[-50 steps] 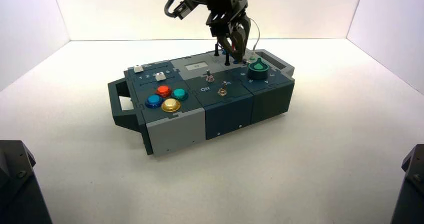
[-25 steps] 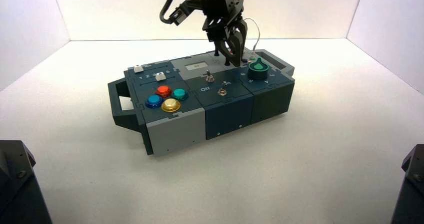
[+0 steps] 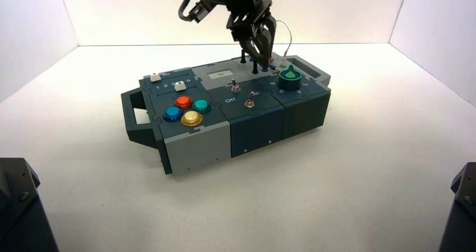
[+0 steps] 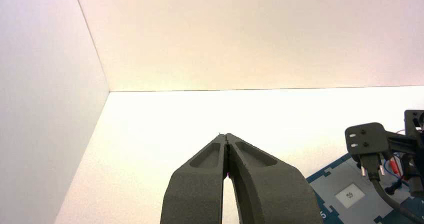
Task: Insert the blue wire.
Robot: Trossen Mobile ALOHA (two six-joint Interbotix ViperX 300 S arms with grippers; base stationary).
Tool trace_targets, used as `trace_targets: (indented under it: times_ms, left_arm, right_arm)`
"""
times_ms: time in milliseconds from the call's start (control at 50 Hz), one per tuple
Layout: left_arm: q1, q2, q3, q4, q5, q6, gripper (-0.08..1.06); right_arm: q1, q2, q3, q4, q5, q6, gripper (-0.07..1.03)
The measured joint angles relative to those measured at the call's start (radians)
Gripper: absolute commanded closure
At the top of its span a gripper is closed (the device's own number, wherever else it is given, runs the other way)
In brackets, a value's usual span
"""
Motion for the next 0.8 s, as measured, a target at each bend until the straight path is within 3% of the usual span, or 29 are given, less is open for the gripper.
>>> trace_targets:
  times_ms: [800]
  left_arm:
    - [0.0,0.0,0.0,0.0,-0.005,-0.002,1.01]
  right_arm:
    - [-0.008,0.037,-0.015,0.0,0.021,0.002,0.61]
